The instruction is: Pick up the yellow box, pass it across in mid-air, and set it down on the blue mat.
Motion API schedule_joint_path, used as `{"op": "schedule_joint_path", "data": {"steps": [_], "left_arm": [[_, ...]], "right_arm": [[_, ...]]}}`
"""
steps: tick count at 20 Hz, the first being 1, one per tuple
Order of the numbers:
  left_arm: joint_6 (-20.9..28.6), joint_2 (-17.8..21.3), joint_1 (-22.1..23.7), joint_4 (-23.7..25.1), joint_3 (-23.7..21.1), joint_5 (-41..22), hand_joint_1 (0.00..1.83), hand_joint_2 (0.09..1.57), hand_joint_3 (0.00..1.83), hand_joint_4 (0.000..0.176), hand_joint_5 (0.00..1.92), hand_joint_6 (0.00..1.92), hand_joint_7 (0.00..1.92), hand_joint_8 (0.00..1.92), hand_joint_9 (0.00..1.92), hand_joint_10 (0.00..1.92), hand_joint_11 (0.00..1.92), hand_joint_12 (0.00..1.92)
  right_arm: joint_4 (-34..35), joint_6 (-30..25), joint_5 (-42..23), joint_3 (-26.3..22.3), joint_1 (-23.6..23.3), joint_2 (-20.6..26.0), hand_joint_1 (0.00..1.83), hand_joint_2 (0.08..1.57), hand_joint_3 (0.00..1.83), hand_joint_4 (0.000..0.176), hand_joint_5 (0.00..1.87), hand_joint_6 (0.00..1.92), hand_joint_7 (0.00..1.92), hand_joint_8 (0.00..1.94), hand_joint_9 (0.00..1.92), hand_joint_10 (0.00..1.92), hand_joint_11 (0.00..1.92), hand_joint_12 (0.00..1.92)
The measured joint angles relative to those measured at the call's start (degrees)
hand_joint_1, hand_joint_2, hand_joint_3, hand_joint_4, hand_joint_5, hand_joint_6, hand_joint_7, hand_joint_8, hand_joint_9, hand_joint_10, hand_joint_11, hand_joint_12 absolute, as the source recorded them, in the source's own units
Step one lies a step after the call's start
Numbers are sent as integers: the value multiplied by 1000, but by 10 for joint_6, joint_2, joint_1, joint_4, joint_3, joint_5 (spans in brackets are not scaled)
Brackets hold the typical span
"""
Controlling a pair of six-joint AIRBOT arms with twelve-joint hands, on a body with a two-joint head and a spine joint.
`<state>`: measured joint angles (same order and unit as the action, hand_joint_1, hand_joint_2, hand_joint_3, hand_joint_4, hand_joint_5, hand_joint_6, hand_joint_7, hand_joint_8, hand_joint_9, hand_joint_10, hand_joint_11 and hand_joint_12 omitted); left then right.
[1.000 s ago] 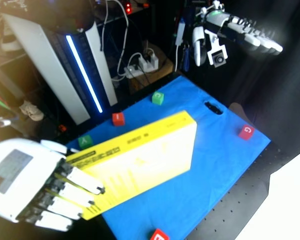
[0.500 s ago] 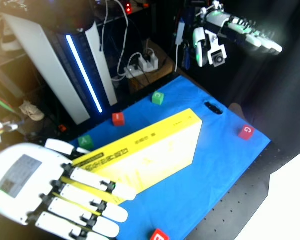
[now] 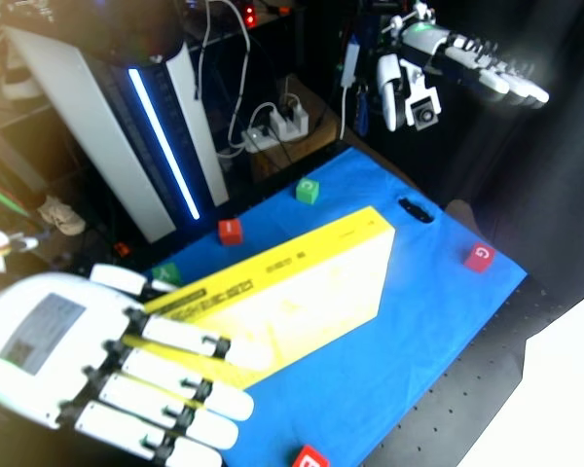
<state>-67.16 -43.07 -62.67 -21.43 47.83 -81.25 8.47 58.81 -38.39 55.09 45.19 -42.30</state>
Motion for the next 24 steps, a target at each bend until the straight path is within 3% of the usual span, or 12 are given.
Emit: {"op": "schedule_joint_path", "data": {"steps": [1, 2, 3, 4, 10, 11, 12, 13, 16, 19, 21, 24], "left_arm": [[0, 0, -1, -2, 0, -1, 538, 1211, 0, 68, 10, 3, 0, 0, 0, 0, 0, 0], [0, 0, -1, -5, 0, -1, 550, 1210, 0, 66, 9, 2, 0, 0, 0, 0, 0, 0], [0, 0, -1, -5, 0, -2, 530, 1209, 0, 69, 10, 2, 0, 0, 0, 0, 0, 0], [0, 0, -1, -5, 0, -2, 528, 1206, 0, 73, 12, 2, 0, 0, 0, 0, 0, 0], [0, 0, -7, -6, -1, -13, 514, 1202, 0, 80, 4, 0, 0, 0, 0, 0, 0, 0], [0, 0, -7, -7, -1, -13, 527, 1210, 1, 69, 4, 0, 0, 0, 0, 0, 0, 0], [0, 0, -7, -7, -1, -14, 530, 1211, 2, 66, 4, 0, 0, 0, 0, 0, 0, 0], [0, 0, -7, -7, -1, -14, 558, 1204, 0, 83, 10, 2, 0, 0, 0, 0, 0, 0], [1, 0, -19, -10, -8, -31, 505, 1221, 6, 72, 0, 0, 0, 0, 0, 0, 0, 0], [0, 1, -29, -15, -10, -45, 557, 1243, 9, 94, 1, 0, 0, 0, 0, 0, 0, 0], [0, 7, -34, -15, -12, -59, 498, 1255, 10, 135, 0, 0, 0, 0, 0, 0, 0, 0], [0, 7, -34, -16, -12, -69, 483, 1260, 4, 116, 0, 0, 0, 0, 0, 0, 19, 10]], "right_arm": [[1, 0, 0, -2, 0, 1, 244, 1243, 3, 147, 0, 0, 0, 0, 0, 0, 0, 0], [-1, 0, -5, -4, 0, 4, 244, 1246, 4, 143, 0, 0, 0, 0, 0, 0, 0, 0], [-3, 0, -12, -6, 0, 7, 212, 1240, 1, 169, 0, 0, 0, 0, 0, 0, 0, 0], [-1, 0, -17, -6, 0, 8, 188, 1232, 0, 175, 0, 0, 0, 0, 0, 0, 0, 0], [-2, 0, -38, -8, 0, 20, 141, 1248, 8, 175, 0, 0, 0, 0, 0, 0, 0, 0], [-1, 0, -45, -9, 0, 23, 266, 1259, 8, 127, 0, 0, 0, 0, 0, 0, 0, 0], [3, 0, -55, -16, 0, 29, 318, 1253, 3, 106, 0, 0, 0, 0, 0, 0, 0, 0], [1, 0, -69, -22, 0, 34, 332, 1256, 4, 145, 0, 0, 0, 0, 0, 0, 0, 0], [-1, 0, -108, -35, 0, 43, 277, 1225, 0, 175, 0, 0, 0, 0, 0, 0, 0, 0], [-12, 0, -140, -50, 0, 56, 249, 1227, 0, 176, 0, 0, 0, 0, 0, 0, 0, 0], [-16, 0, -166, -57, 8, 61, 267, 1233, 0, 166, 0, 0, 0, 0, 0, 0, 0, 0], [-17, 0, -212, -72, 33, 74, 279, 1210, 0, 134, 0, 0, 0, 0, 0, 0, 0, 0]]}}
